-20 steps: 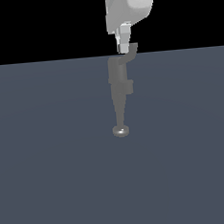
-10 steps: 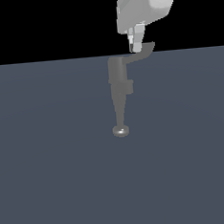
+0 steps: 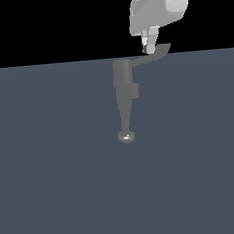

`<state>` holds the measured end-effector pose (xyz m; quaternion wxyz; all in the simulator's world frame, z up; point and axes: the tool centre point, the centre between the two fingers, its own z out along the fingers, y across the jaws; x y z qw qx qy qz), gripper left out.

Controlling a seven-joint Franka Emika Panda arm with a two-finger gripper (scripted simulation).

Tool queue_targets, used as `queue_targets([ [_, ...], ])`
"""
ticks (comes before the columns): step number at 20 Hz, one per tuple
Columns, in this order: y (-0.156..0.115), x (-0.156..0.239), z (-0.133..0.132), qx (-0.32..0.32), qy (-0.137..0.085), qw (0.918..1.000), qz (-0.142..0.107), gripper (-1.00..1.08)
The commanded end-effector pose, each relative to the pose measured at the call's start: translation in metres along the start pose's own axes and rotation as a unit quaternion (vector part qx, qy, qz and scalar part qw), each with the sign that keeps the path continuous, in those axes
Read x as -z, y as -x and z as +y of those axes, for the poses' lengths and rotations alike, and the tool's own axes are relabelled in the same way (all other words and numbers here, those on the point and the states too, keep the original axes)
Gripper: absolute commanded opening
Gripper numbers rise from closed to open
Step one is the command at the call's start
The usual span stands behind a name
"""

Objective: Turn on the faucet by rotating a designated handle.

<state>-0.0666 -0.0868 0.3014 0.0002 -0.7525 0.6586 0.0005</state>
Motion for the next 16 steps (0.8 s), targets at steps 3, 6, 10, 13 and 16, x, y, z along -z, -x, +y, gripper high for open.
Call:
queue_targets([
  [3,-0.020,-0.001,-0.009,-0.008,-0.001,1.0000,0.001,-1.00],
  [6,-0.028,-0.001,-0.015,-0.010,-0.001,1.0000,0.001,-1.00],
  [10,-0.039,-0.002,-0.023,-0.012,-0.001,0.9999,0.001,-1.00],
  [13,-0.047,-0.002,-0.029,-0.014,0.000,0.9999,0.001,-1.00],
  [16,-0.053,-0.002,-0.032,-0.015,0.000,0.9999,0.001,-1.00],
])
